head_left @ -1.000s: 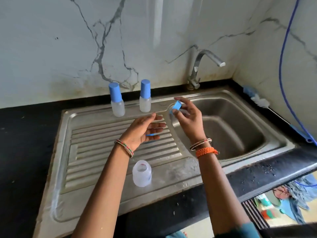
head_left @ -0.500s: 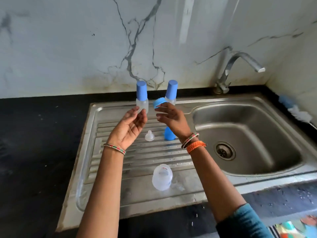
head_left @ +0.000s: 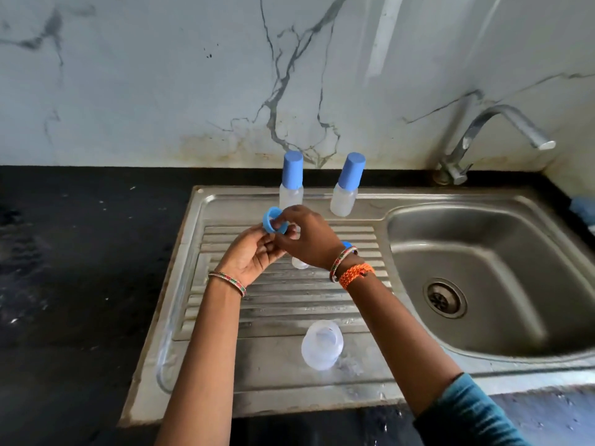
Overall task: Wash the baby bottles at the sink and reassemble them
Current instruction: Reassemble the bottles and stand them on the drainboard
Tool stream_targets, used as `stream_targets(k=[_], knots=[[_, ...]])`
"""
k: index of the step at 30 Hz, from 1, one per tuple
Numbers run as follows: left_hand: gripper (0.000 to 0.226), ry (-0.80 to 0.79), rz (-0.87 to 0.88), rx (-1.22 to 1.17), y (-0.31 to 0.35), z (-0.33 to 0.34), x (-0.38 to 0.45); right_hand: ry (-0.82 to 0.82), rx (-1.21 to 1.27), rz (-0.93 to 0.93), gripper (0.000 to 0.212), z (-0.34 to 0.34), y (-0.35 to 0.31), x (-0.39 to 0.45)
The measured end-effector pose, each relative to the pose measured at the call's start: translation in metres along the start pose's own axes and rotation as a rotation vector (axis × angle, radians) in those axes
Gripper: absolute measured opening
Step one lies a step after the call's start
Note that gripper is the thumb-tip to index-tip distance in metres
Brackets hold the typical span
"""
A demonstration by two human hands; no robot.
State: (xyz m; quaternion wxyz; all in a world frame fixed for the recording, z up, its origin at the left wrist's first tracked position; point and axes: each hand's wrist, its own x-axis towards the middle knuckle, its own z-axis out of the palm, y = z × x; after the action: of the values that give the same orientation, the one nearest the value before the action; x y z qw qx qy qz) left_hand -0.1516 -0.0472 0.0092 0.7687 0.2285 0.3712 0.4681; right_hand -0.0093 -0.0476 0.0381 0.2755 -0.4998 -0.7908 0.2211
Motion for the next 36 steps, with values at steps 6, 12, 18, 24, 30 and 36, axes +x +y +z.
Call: stream_targets(k=[6, 12, 18, 24, 30, 36], knots=[[0.036, -0.022, -0.022, -0.141, 0.001, -0.014, -0.005, -0.042, -0.012, -0.089, 0.017, -0.006, 0.007, 0.002], [0.034, 0.114, -0.055, -0.183, 0.004, -0.017, -0.005, -0.089, -0.084, 0.194, 0.029, -0.005, 0.04, 0.005], [0.022, 0.188, -0.057, -0.123, 0.004, -0.005, -0.011, -0.296, -0.364, 0.105, 0.023, -0.001, 0.034, 0.009], [0.023, 0.011, 0.002, -0.145, 0.012, 0.033, -0.018, -0.018, 0.357, 0.142, 0.023, -0.122, 0.008, -0.029], [0.027, -0.173, -0.07, -0.077, -0.012, 0.091, -0.017, 0.34, 0.571, 0.746, 0.037, -0.146, 0.09, -0.144], [0.025, -0.2, -0.201, 0.037, -0.054, 0.137, -0.016, 0.583, 0.674, 0.867, 0.009, -0.172, 0.14, -0.192]])
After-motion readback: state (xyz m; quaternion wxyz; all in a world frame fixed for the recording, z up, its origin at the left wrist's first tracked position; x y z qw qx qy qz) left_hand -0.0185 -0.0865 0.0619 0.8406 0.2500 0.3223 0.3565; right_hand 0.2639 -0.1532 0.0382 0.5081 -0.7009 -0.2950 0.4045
